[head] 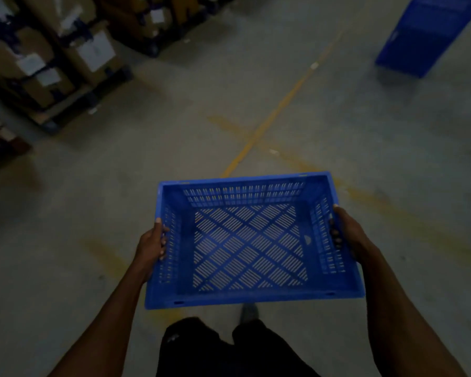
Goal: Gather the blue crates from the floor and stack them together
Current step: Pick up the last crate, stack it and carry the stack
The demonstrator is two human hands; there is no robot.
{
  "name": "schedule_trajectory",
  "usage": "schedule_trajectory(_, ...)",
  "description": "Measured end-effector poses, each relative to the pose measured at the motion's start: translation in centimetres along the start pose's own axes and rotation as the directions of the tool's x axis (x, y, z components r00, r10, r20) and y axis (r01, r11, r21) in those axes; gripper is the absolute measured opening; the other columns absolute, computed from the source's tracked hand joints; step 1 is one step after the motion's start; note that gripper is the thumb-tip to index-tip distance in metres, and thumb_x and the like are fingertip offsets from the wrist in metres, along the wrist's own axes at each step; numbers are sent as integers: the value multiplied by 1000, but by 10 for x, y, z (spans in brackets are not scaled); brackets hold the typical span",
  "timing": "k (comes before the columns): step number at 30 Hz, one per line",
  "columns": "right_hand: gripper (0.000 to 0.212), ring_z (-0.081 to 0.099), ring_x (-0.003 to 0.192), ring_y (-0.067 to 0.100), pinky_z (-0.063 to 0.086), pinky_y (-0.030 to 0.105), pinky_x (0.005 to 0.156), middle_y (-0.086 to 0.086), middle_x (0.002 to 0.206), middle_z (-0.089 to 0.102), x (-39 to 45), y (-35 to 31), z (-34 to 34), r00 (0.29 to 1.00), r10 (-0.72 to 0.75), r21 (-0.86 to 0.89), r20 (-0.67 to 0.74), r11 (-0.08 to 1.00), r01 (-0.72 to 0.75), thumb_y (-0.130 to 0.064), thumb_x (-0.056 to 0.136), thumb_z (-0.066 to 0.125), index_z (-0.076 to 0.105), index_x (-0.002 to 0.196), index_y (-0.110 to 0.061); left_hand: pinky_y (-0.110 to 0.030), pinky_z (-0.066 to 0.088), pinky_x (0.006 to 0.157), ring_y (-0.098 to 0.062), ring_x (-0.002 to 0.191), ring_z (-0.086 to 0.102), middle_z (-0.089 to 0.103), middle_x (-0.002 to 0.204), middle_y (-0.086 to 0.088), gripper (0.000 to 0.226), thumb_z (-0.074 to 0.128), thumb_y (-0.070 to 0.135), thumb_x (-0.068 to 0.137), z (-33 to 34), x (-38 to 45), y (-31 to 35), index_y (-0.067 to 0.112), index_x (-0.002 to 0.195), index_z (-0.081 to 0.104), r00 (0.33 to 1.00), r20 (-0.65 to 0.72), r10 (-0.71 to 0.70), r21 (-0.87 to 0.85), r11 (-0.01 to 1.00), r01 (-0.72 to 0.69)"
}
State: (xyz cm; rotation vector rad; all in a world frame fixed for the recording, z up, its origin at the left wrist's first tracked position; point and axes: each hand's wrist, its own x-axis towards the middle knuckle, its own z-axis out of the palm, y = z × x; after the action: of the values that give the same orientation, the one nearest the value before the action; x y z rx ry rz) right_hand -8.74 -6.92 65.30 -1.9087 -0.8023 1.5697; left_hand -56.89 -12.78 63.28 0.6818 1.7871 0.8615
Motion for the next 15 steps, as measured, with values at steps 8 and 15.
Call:
schedule_trajectory(8,60,26,44,16,24,27,47,3,60,33,30,-32,-102,983,-25,107,-182,993,45,-73,88,43,43,78,-13,-28,30,48,-16,43,32,37,56,1,60,44,76,89,127,63,102,18,79,46,989,150,17,102,994,-32)
schedule_trajectory(15,65,28,43,17,27,26,45,1,55,35,111,-82,-176,937,11,155,-350,987,46,-74,89,39,48,84,-10,-25,29,43,-15,41,29,34,56,2,56,44,73,92,252,149,202,19,79,45,959,278,57,160,981,-105)
